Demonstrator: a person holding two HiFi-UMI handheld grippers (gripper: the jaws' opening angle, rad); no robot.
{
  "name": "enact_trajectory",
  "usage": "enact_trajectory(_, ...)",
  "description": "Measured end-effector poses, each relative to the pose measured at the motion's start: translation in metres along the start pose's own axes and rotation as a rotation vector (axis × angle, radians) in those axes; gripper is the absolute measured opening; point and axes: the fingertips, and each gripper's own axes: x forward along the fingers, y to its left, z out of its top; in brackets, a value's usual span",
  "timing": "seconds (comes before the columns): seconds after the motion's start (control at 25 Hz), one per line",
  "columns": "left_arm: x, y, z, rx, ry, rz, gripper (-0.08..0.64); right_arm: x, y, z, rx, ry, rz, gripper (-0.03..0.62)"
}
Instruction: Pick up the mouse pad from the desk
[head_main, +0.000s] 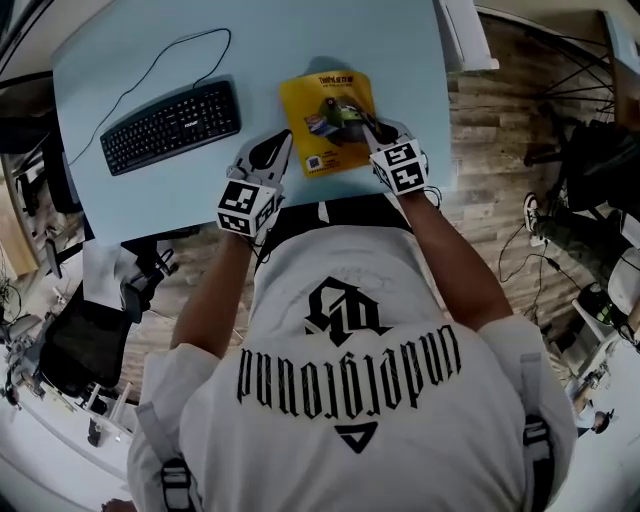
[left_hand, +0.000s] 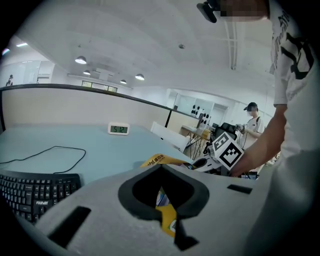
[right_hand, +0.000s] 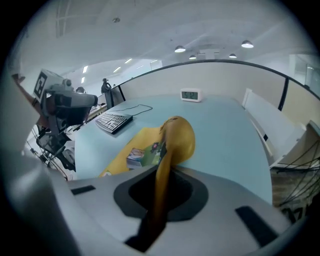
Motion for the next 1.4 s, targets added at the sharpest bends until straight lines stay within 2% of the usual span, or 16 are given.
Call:
enact_trajectory(0.16, -0.019, -0.003, 0.002, 0.016, -0.012, -0.011, 0.008, -0.014, 0.018, 0.01, 0.01, -0.032, -0.007, 0.025)
enact_trajectory(0.32, -0.041, -0.003, 0.001, 0.024, -0.024, -0.019, 0.008, -0.031, 0.035, 0.018, 0.06, -0.072, -0.012, 0.025)
enact_trajectory(0.8, -0.098, 0.007, 0.019, 0.1, -0.085, -0.074, 0.008, -0.077, 0.092, 0.05, 0.079, -0.196, -0.045, 0.025)
enact_trajectory(1.12, -0.122, 0.005, 0.029, 0.143, -0.121, -0.133, 0.008, -0.111, 0.112, 0.068, 0.105, -0.268, -0.096, 0.025)
enact_trajectory(1.4, -0.138, -0.001, 0.033, 0.135, -0.145, -0.177, 0.008, -0.141, 0.118, 0.074, 0.148, -0.337, -0.152, 0.025)
